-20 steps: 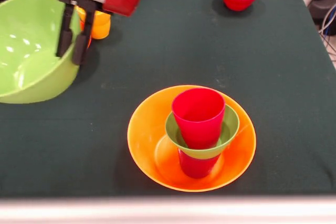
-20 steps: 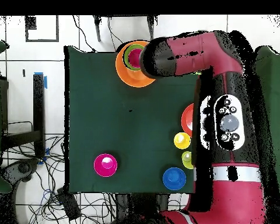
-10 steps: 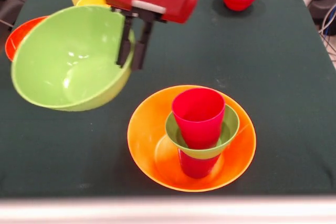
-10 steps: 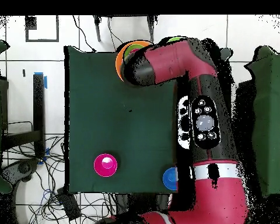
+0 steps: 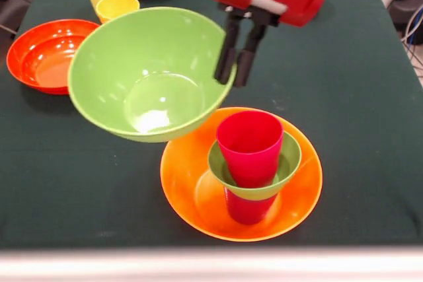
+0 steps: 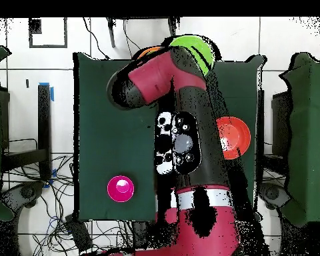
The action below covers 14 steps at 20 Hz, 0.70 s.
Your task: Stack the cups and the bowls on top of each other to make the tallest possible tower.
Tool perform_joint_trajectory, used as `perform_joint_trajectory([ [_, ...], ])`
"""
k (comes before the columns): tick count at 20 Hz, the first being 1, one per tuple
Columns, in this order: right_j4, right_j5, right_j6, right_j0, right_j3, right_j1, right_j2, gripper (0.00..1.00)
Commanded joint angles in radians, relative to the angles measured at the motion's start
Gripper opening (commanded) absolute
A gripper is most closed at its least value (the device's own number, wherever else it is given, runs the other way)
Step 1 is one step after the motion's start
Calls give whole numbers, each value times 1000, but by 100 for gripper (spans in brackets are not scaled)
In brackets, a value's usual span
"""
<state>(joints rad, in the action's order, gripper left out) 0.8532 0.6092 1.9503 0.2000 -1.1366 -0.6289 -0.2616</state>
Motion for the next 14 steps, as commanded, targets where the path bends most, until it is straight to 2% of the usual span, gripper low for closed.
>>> perform_joint_trajectory([
  [1,38,-63,201,-46,-60,-46,116,0],
  [10,6,-114,252,-95,-45,-38,202,0],
  [14,-19,-201,319,-98,-47,-28,236,0],
])
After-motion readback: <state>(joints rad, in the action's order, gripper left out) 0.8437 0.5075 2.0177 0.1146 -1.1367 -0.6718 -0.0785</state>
